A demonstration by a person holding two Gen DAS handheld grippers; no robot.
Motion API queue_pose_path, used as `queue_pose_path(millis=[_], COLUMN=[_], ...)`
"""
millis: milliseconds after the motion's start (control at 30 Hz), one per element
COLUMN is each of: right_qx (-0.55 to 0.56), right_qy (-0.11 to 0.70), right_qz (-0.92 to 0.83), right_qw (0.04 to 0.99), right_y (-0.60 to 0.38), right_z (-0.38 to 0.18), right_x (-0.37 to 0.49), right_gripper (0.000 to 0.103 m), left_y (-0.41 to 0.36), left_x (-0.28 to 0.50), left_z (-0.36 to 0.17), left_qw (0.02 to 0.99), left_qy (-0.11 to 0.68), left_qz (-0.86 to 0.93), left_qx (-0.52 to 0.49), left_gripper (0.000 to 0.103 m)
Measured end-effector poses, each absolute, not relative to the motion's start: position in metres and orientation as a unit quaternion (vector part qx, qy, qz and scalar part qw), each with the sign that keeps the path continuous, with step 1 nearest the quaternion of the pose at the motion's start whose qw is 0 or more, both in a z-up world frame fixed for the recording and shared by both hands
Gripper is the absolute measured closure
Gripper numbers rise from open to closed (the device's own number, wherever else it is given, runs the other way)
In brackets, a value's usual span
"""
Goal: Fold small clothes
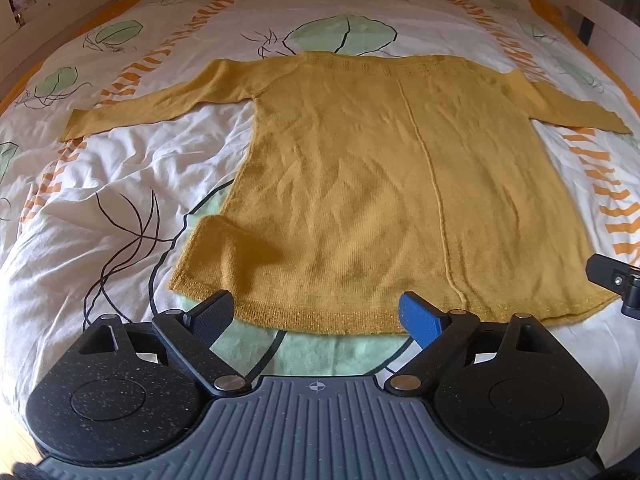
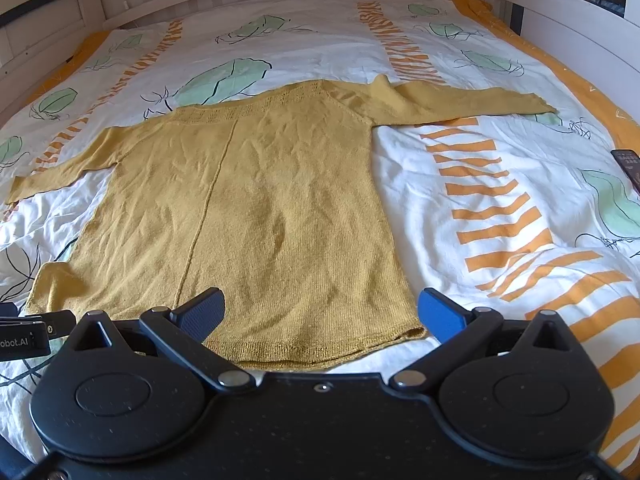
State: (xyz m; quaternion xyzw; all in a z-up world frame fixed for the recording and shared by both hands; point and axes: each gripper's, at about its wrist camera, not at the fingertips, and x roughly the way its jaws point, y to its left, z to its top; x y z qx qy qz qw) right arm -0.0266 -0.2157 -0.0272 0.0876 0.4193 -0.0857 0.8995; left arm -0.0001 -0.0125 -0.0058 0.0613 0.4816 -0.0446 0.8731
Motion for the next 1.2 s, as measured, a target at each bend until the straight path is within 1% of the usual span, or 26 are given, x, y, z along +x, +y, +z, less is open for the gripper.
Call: queue_pose_path(millis=[1200], right_qx=[0.052], right_qy=[0.443], right_qz=[-0.083], right_qw=[0.891], right_y=[-0.202], right_z=[-0.031], right_x=[-0.010], right_gripper=[0.001], left_y=[-0.003], left_x=[0.009], left_z=[-0.013], left_qw=[0.868], left_qy=[0.492], left_qz=[-0.038], left_qx=[0.052], left_gripper=[0.013])
